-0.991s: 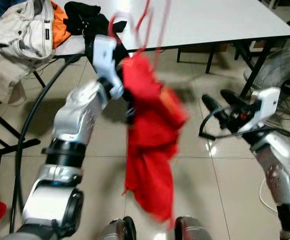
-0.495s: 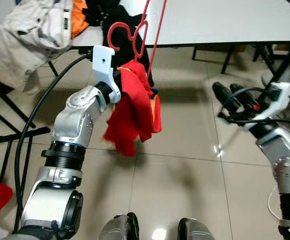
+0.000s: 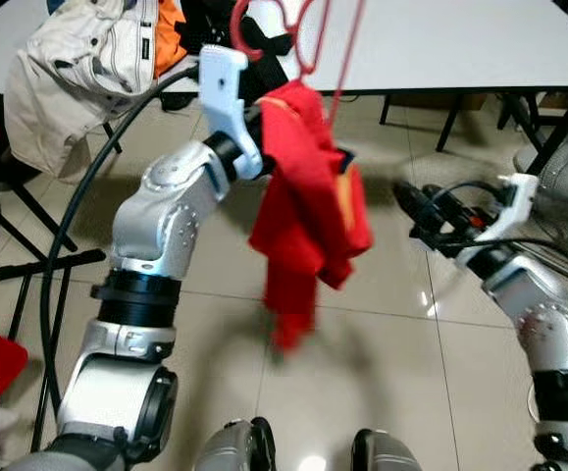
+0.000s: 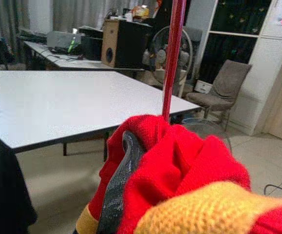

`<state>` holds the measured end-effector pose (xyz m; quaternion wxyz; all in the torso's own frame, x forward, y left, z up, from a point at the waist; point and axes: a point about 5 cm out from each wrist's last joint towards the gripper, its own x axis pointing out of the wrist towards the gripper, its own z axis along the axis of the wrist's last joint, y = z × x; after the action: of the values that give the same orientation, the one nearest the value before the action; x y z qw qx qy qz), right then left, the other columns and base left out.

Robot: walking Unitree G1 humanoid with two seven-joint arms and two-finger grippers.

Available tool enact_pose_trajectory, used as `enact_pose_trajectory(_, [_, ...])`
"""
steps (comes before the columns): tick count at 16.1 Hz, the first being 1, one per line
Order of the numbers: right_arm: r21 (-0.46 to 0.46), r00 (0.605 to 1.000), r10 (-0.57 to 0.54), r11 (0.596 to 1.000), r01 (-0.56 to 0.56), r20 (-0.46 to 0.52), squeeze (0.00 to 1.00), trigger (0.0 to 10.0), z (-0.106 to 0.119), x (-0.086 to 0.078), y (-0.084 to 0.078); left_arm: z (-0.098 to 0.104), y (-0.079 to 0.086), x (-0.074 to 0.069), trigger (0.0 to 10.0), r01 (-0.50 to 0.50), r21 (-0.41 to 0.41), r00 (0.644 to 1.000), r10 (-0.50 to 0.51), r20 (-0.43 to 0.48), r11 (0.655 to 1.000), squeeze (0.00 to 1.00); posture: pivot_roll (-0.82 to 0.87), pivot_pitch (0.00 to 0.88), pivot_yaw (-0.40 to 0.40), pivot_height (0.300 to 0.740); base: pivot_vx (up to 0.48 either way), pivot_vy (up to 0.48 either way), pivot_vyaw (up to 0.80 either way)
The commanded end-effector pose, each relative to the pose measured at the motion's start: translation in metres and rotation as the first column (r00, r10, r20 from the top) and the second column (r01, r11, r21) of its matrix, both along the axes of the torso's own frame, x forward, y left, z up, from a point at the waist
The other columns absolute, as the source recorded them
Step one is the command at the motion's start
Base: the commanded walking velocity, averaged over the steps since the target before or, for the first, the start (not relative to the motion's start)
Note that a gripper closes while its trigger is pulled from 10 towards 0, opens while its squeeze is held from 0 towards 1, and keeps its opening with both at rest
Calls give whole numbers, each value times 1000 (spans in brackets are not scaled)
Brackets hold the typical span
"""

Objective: Hang hanger

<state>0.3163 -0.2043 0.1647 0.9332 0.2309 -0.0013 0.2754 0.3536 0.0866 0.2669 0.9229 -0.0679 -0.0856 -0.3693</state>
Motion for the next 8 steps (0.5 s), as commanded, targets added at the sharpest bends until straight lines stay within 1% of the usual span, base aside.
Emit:
enact_pose_trajectory(1, [-16, 999, 15, 1000, -14, 30, 0, 10000, 7, 1, 6, 12, -3, -5, 10000, 18, -8, 999, -18, 45, 1000, 0, -229, 109, 58, 740, 0, 0, 0])
enact_pose_trajectory(4, [-18, 999, 21, 1000, -21, 32, 0, 10000, 9, 4, 11, 13, -4, -7, 10000, 30, -18, 999, -29, 36, 999, 0, -228, 108, 52, 740, 0, 0, 0])
enact_pose_trajectory(5, [-14, 1000, 20, 1000, -20, 14, 0, 10000, 5, 6, 12, 15, -5, -9, 10000, 42, -27, 999, -41, 33, 999, 0, -226, 108, 51, 740, 0, 0, 0])
enact_pose_trajectory(6, [21, 999, 2, 1000, -2, -36, 0, 10000, -4, 10, 9, 18, -8, -11, 10000, 58, -42, 998, -56, 31, 997, 0, -225, 109, 51, 740, 0, 0, 0])
enact_pose_trajectory(7, [38, 998, 2, 999, 1, -64, 0, 10000, -9, 11, 9, 20, -8, -12, 10000, 67, -49, 997, -65, 31, 997, 0, -220, 112, 53, 740, 0, 0, 0])
enact_pose_trajectory(8, [52, 997, 10, 999, -6, -76, 0, 10000, -11, 11, 10, 21, -8, -13, 10000, 72, -52, 997, -71, 31, 996, 0, -219, 113, 54, 740, 0, 0, 0])
